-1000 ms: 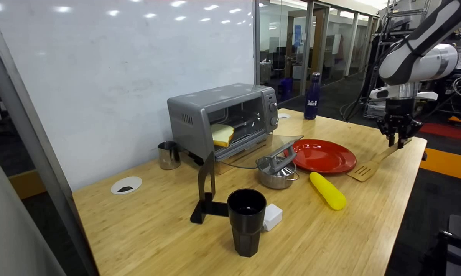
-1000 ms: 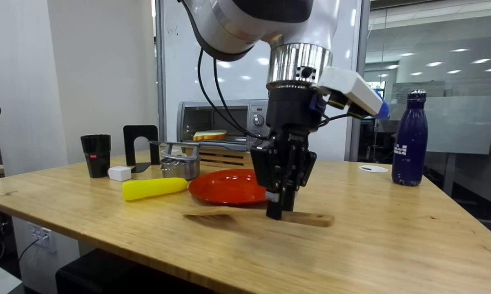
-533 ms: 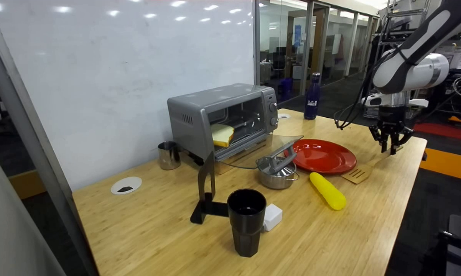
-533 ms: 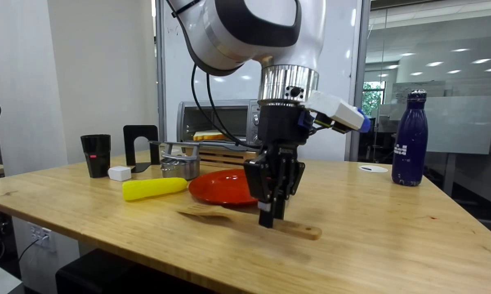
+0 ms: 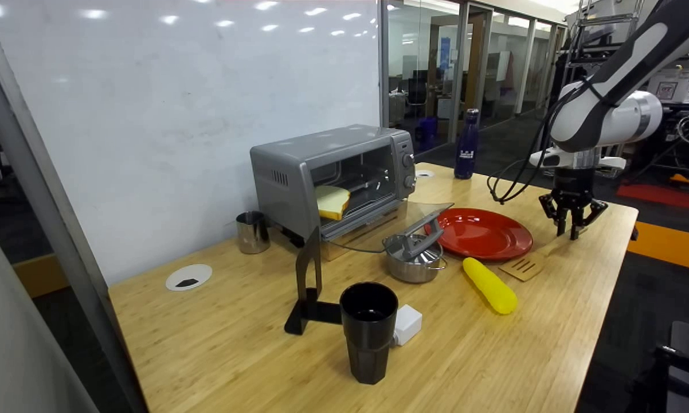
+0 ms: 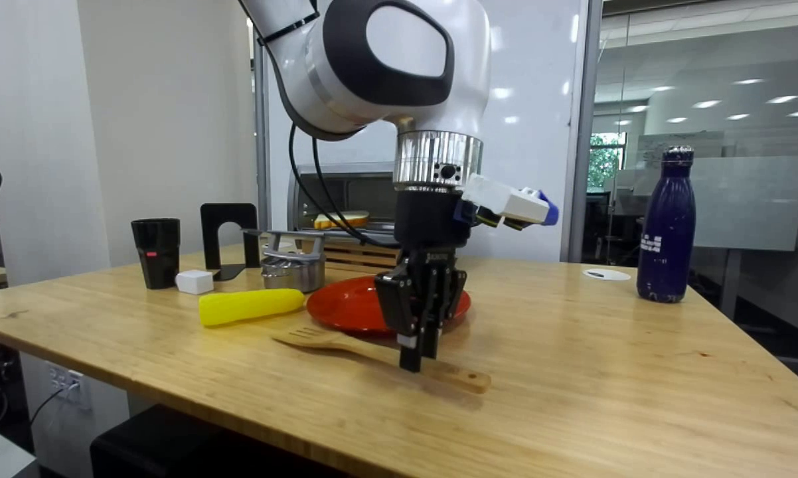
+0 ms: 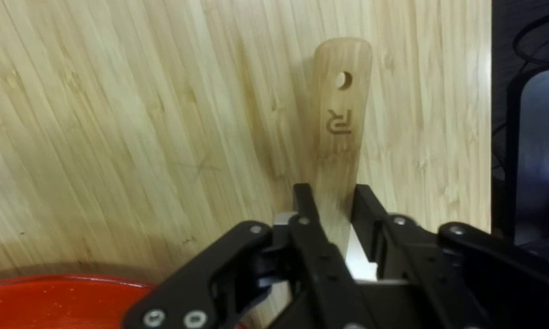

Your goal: Open the oven, use the spatula to put the slice of bread in the oven, the close the oven

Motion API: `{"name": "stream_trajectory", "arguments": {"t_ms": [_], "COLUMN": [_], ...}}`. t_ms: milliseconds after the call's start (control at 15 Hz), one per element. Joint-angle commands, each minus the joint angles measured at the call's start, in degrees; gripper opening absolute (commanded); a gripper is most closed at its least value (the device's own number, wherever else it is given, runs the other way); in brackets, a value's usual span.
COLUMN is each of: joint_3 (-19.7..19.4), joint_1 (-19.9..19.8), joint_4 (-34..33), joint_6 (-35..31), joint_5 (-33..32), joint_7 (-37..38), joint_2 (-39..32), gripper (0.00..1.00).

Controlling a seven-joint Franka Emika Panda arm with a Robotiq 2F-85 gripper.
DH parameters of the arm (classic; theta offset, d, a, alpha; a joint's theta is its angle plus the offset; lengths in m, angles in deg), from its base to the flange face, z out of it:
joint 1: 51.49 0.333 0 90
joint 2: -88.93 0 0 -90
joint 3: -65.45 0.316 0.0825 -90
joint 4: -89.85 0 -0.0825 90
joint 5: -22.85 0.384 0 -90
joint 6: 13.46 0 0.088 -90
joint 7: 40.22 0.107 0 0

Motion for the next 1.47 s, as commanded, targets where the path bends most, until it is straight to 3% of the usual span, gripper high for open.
{"name": "stream_trajectory", "arguments": {"t_ms": [0,67,133,600,1067,1400], "joint_3": [1.08,1.12,1.09,0.79,0.21,0.52], "joint_1": [-0.67,-0.65,-0.53,0.4,3.73,6.6], "joint_4": [1.53,1.84,2.11,4.68,7.7,9.48], "joint_6": [-3.53,-3.56,-3.48,0.95,15.75,14.28], "joint_5": [0.02,-0.13,-0.53,-0.94,-2.84,-5.26], "joint_7": [-1.11,-0.98,-0.71,1.19,10.16,12.39], "joint_2": [-0.82,-0.64,-0.43,6.93,24.13,31.37], "gripper": [0.16,0.51,0.52,0.98,1.0,1.0]}}
